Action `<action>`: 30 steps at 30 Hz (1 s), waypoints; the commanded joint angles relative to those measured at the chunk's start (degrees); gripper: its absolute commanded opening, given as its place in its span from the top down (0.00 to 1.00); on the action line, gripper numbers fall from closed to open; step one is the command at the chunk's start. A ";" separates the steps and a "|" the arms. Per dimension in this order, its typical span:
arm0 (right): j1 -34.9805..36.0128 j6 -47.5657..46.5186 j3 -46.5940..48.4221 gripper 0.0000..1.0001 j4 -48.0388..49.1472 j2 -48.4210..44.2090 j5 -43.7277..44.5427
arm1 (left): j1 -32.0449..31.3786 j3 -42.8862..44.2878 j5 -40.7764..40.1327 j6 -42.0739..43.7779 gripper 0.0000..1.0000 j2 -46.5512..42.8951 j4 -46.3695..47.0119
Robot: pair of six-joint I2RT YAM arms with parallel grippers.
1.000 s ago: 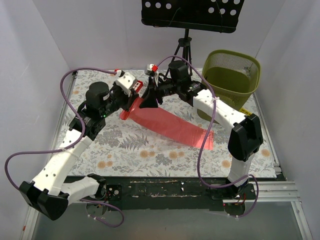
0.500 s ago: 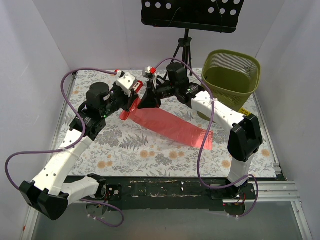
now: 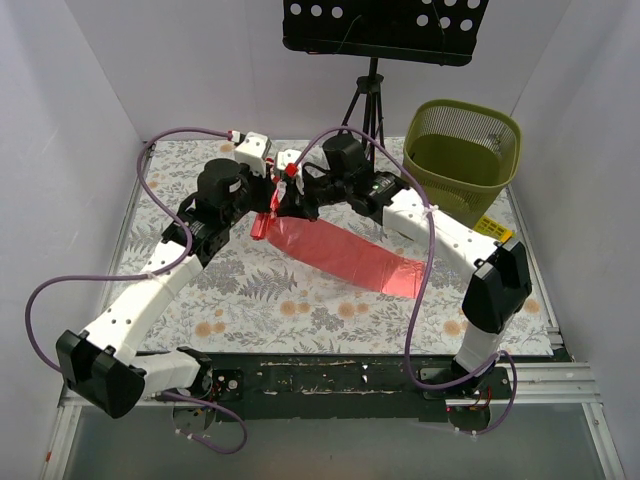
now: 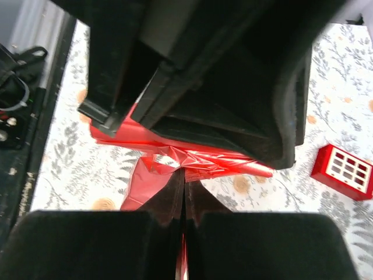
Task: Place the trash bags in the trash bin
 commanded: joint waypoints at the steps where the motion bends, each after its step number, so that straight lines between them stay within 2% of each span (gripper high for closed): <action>1: 3.80 -11.59 1.94 0.99 -5.98 -5.97 -0.34 | 2.28 -0.20 -10.46 -2.92 1.00 1.80 3.45; 4: 5.56 -17.22 0.98 0.99 -7.57 -9.57 0.71 | 3.15 -2.56 -11.78 -2.22 1.00 2.85 5.21; 6: 6.18 -19.08 -1.82 0.99 -5.39 -13.26 2.29 | 3.68 -4.58 -11.78 -0.73 1.00 3.38 6.43; 9: 6.18 -14.44 -3.42 0.99 -0.99 -18.62 3.70 | 4.47 -9.59 -12.22 3.48 1.00 3.56 10.56; 11: 6.18 -13.46 -4.12 0.99 -2.03 -20.73 5.54 | 4.83 -14.07 -11.09 7.35 1.00 2.77 15.73; 13: 6.09 -15.64 -7.97 0.99 -3.52 -22.41 9.13 | 5.35 -15.67 -6.28 7.89 1.00 1.28 17.60; 16: 4.78 -21.01 -14.56 0.99 -7.65 -19.45 14.33 | 5.44 -14.18 0.15 5.18 1.00 1.53 14.72; 19: -0.31 -26.71 -21.50 0.99 -12.83 -15.91 11.54 | 5.44 -14.35 2.27 1.75 1.00 3.55 10.32; 21: -5.23 -27.61 -25.03 0.99 -15.72 -16.26 9.25 | 5.44 -15.14 10.59 2.97 1.00 5.22 5.59; 23: -7.69 -28.84 -23.38 0.99 -24.57 -16.17 6.18 | 5.44 -15.32 14.92 2.88 0.99 6.45 2.67; 25: -8.76 -28.58 -22.15 0.99 -31.10 -17.75 4.24 | 5.44 -15.41 19.57 3.41 0.90 6.46 1.35; 28: -8.76 -27.09 -23.80 0.99 -33.06 -23.18 3.35 | 5.44 -15.49 31.95 7.09 0.60 4.36 0.99; 30: -8.76 -24.63 -25.22 0.99 -32.45 -25.92 3.44 | 5.44 -15.76 40.21 10.95 0.46 2.51 0.82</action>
